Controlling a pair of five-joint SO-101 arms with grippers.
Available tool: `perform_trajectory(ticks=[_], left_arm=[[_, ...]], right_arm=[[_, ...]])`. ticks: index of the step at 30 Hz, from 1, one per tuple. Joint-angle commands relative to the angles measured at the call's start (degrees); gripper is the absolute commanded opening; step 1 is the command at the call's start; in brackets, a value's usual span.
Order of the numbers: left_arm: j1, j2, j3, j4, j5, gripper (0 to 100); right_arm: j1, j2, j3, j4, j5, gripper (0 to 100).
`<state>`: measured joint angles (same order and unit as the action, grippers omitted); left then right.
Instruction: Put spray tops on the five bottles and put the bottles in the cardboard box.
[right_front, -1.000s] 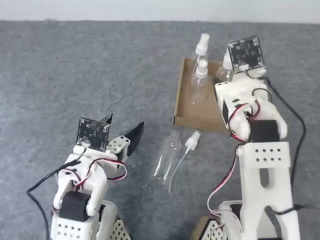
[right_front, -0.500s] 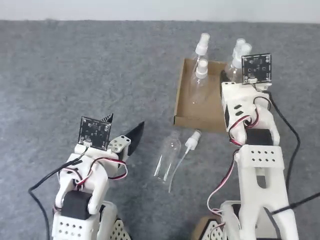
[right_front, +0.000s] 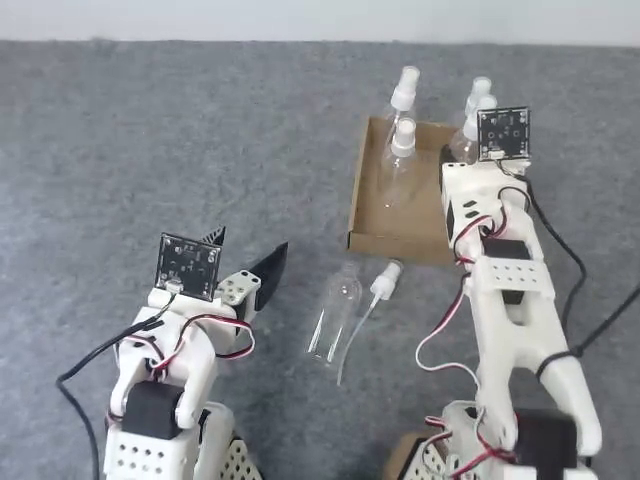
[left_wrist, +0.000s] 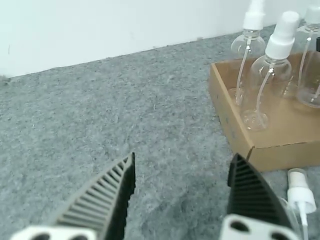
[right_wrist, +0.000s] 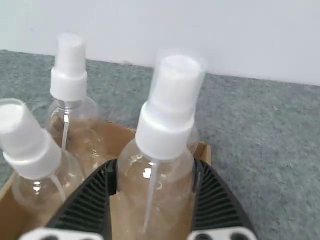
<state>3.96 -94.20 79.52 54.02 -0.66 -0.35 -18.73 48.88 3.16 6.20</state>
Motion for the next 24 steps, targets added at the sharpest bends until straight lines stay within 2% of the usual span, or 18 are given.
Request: perform_trajectory(ticks=[1,7,24], left_arm=[[-0.2,-0.9,-0.3,-1.2,-0.2,28],[-0.2,-0.9,-0.3,-1.2,-0.2,28],[-0.2,-0.6,-0.3,-1.2,-0.2,28]], right_arm=[[0.6,2.7,-1.0,-5.2,-0.9,0.6],[0.7,8.1,-1.0,-10.4,-0.8,0.6],[0.1,12.3,-1.0,-10.6,-0.6,0.6]])
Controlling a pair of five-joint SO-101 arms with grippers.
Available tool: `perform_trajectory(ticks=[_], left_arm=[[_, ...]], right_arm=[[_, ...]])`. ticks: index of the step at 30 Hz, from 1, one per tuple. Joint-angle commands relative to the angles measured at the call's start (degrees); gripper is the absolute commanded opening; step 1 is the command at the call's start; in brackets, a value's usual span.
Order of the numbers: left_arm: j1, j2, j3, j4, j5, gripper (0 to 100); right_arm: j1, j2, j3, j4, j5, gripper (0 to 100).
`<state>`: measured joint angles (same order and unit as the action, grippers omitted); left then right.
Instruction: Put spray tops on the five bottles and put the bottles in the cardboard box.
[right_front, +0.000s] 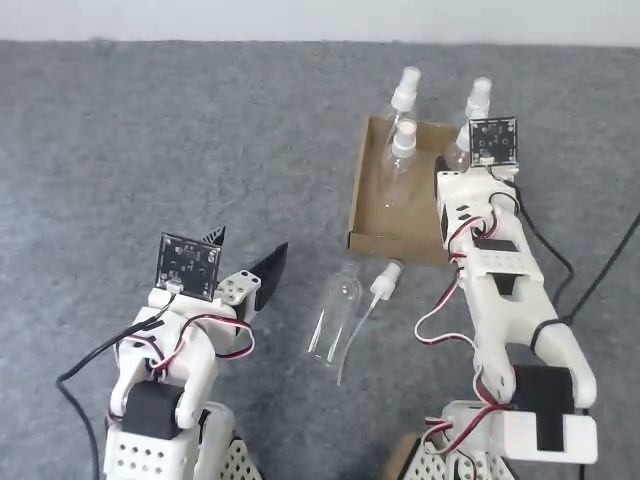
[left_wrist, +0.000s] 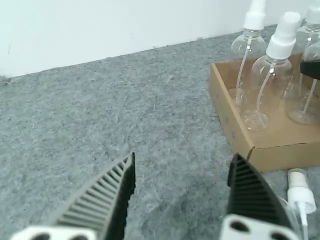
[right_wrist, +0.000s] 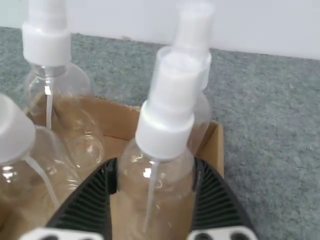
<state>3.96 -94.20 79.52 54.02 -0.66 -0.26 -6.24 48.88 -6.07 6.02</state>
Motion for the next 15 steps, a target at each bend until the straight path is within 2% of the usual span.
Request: perform_trajectory(ticks=[1,15], left_arm=[[-0.2,-0.6,-0.3,-1.2,-0.3,28],[-0.2,-0.6,-0.3,-1.2,-0.3,28]], right_arm=[[0.0,-0.2,-1.0,-1.4,-0.4,0.6],[0.0,-0.7,-1.0,-1.4,-0.3,0.7]])
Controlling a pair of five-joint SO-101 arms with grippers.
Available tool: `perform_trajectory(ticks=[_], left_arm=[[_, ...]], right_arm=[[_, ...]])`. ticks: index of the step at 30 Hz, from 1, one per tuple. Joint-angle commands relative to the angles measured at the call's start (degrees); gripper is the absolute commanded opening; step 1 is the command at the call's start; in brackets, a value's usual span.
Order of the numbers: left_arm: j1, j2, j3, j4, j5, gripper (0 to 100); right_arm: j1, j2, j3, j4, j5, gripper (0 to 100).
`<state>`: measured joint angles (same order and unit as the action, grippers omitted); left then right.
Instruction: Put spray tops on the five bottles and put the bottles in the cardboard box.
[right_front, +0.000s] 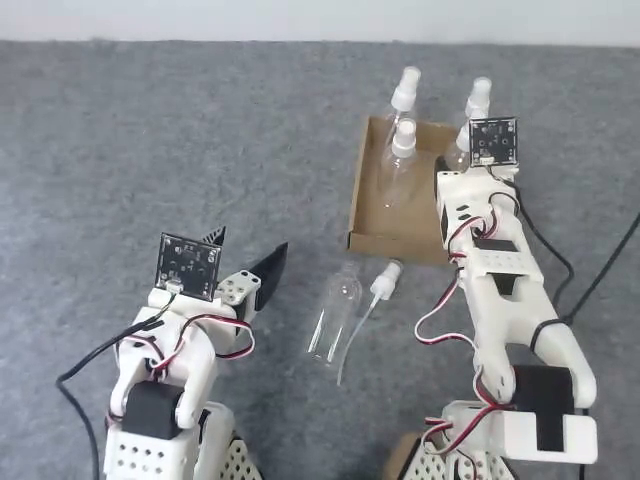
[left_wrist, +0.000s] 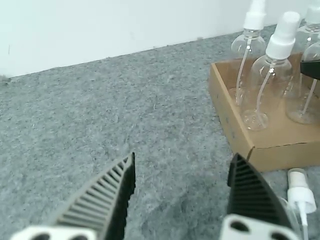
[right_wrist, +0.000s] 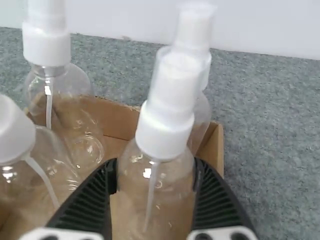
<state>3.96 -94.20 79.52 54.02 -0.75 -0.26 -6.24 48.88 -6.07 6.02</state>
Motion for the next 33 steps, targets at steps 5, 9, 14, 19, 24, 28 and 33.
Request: perform_trajectory(ticks=[5,9,14,19,24,28,33], left_arm=[[-0.2,-0.6,-0.1,-1.3,-0.2,28],[-0.1,-0.9,0.5,-1.7,-0.2,28],[-0.1,-0.9,0.6,-1.7,-0.2,28],[0.0,-0.9,0.6,-1.7,-0.2,28],[0.0,-0.9,0.6,-1.7,-0.2,28],[0.0,-0.9,0.7,-1.7,-0.2,28],[0.0,-0.9,0.7,-1.7,-0.2,28]], right_arm=[[0.0,-0.7,-1.0,-1.4,-0.3,0.7],[0.0,-0.7,-1.0,-1.3,-0.3,0.7],[0.0,-0.7,-1.0,-1.3,-0.3,0.7],[0.0,-0.7,-1.0,-1.2,-0.3,3.0],[0.0,-0.7,-0.7,-0.8,-0.6,18.8],[0.0,-0.7,-0.6,-0.7,-0.3,24.3],[0.0,-0.7,-0.6,-0.7,-0.3,24.5]])
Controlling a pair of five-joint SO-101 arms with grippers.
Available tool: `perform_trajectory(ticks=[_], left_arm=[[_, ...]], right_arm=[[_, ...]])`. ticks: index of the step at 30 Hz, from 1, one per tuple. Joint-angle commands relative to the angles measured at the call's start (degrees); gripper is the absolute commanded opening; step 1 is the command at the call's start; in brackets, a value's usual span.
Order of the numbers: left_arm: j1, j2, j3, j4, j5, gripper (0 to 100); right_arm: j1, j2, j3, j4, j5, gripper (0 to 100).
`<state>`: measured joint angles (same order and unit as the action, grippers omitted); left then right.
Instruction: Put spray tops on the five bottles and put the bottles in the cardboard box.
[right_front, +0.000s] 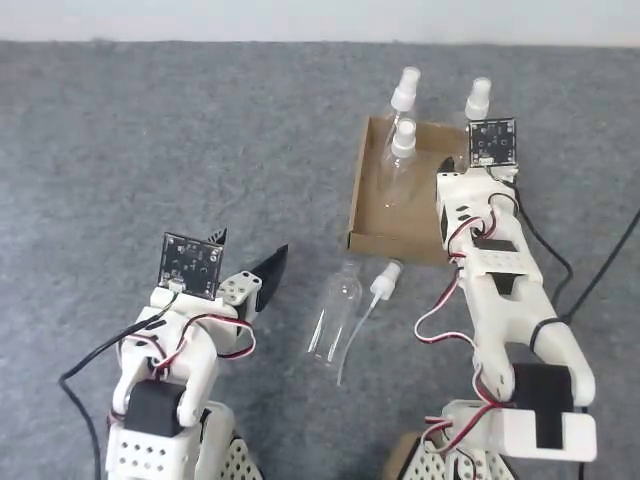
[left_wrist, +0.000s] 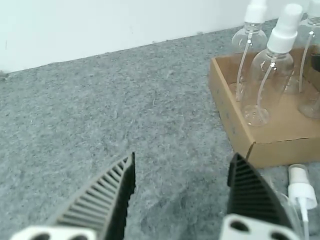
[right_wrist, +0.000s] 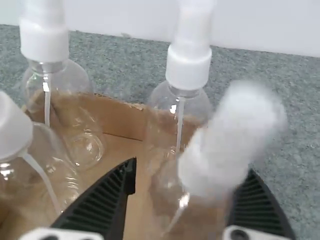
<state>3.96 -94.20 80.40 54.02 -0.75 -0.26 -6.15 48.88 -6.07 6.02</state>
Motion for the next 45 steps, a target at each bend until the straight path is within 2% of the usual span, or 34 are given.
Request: perform_trajectory(ticks=[1,11,19,28,31,34,38,42,45], left_arm=[[0.0,-0.9,-0.2,-1.7,-0.2,28],[-0.1,-0.9,-0.2,-1.7,-0.3,28],[0.1,-0.9,-0.1,-1.7,-0.3,28],[-0.1,-0.9,-0.1,-1.7,-0.3,28],[-0.1,-0.9,-0.1,-1.7,-0.3,28],[-0.2,-0.9,-0.1,-1.7,-0.3,28],[-0.2,-0.9,-0.1,-1.7,-0.3,28],[-0.2,-0.9,-0.1,-1.7,-0.3,28],[-0.3,-0.9,-0.2,-1.7,-0.3,28]], right_arm=[[0.0,-0.8,-0.6,-0.7,-0.3,24.5],[0.0,-1.0,-1.0,-1.1,-0.3,24.6],[0.0,-10.2,-1.1,0.2,-0.3,24.6],[0.0,-24.7,-10.2,20.2,-0.4,24.3],[-0.6,-30.2,-14.4,30.5,-0.6,24.3],[-4.4,-35.6,-17.3,43.6,-0.6,24.3],[-13.8,-41.4,-17.8,58.2,-0.6,24.3],[-23.5,-42.8,-17.5,68.9,-0.9,24.3],[-31.3,-41.6,-15.0,71.9,-5.7,24.3]])
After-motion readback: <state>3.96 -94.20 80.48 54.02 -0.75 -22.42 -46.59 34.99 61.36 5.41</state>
